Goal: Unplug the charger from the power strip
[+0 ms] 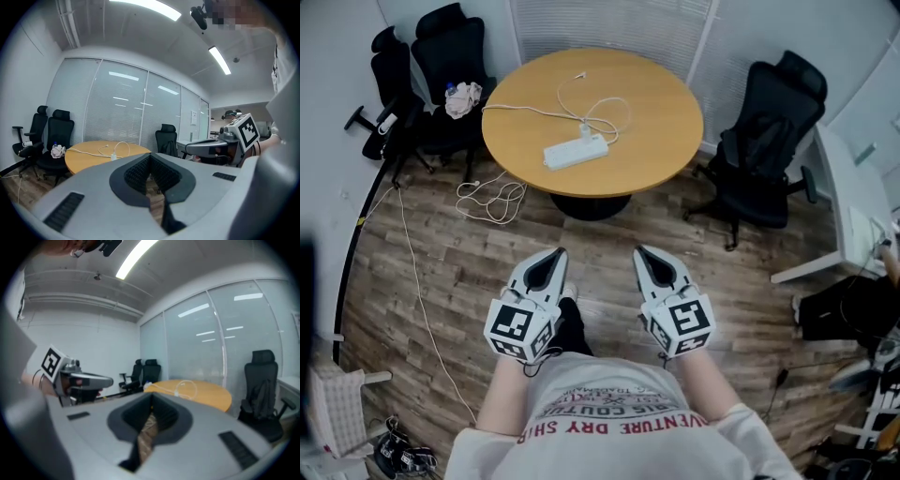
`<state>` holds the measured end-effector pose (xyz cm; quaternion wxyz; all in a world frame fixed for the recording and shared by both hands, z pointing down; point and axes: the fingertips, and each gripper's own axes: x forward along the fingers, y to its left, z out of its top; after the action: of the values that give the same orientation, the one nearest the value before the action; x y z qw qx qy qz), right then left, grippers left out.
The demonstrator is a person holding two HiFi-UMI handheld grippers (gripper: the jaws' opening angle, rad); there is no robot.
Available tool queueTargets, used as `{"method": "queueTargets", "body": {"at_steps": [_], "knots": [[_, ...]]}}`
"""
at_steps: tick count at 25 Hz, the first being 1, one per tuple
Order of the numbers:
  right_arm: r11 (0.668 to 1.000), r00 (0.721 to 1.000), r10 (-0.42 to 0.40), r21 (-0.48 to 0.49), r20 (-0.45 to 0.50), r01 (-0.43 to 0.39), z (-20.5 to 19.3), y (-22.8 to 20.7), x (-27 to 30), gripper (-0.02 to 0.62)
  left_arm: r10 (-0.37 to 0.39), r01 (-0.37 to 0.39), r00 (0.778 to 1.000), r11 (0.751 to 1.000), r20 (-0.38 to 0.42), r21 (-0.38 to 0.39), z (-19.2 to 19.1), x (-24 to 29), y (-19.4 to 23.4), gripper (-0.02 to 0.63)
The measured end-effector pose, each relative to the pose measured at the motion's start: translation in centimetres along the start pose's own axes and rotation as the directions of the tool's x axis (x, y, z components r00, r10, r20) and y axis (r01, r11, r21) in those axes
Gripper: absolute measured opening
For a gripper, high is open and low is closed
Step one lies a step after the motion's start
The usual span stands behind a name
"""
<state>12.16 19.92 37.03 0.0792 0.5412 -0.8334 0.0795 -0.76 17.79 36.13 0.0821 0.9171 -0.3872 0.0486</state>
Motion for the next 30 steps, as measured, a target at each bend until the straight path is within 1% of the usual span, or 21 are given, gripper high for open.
{"method": "queueTargets", "body": {"at_steps": [3, 6, 10, 15, 18, 23, 27, 30], "knots": [[0.999, 0.999, -0.033, -0.009, -0.005, 0.033, 1.1, -1.3, 4.7, 0.025, -0.036, 0.036, 0.999, 0.999, 0.002, -0.004, 0.9, 3.5, 4.0, 0.029], [0.998, 0.998, -0.057, -0.015, -0.009, 0.057, 2.7, -2.6, 10.0, 0.025, -0.069, 0.069, 0.998, 0.998, 0.011, 0.001, 2.9, 7.2, 8.8, 0.029], [0.993, 0.993, -0.116, 0.013, -0.013, 0.116, 4.7, -4.7, 17.0, 0.025, -0.104, 0.104, 0.995, 0.994, 0.008, 0.016, 5.1, 11.5, 15.1, 0.029], [0.989, 0.99, -0.14, 0.032, -0.033, 0.141, 5.5, -6.0, 23.3, 0.025, -0.107, 0.107, 0.994, 0.994, -0.008, -0.006, 5.6, 15.3, 21.3, 0.029], [0.988, 0.988, -0.145, 0.04, -0.062, 0.147, 5.2, -7.0, 25.8, 0.025, -0.102, 0.101, 0.994, 0.994, -0.034, -0.038, 4.7, 17.1, 23.5, 0.029], [0.989, 0.985, -0.132, 0.05, -0.116, 0.138, 4.1, -10.2, 29.4, 0.025, -0.097, 0.091, 0.992, 0.993, -0.085, -0.07, 2.8, 20.6, 25.6, 0.029], [0.994, 0.982, -0.087, 0.045, -0.165, 0.096, 2.7, -13.5, 32.8, 0.025, -0.077, 0.064, 0.991, 0.992, -0.113, -0.11, 1.6, 24.2, 26.8, 0.029], [0.998, 0.981, -0.028, 0.044, -0.192, 0.037, 1.8, -15.4, 35.6, 0.025, -0.018, 0.003, 0.991, 0.993, -0.13, -0.118, 0.7, 26.5, 28.5, 0.029]]}}
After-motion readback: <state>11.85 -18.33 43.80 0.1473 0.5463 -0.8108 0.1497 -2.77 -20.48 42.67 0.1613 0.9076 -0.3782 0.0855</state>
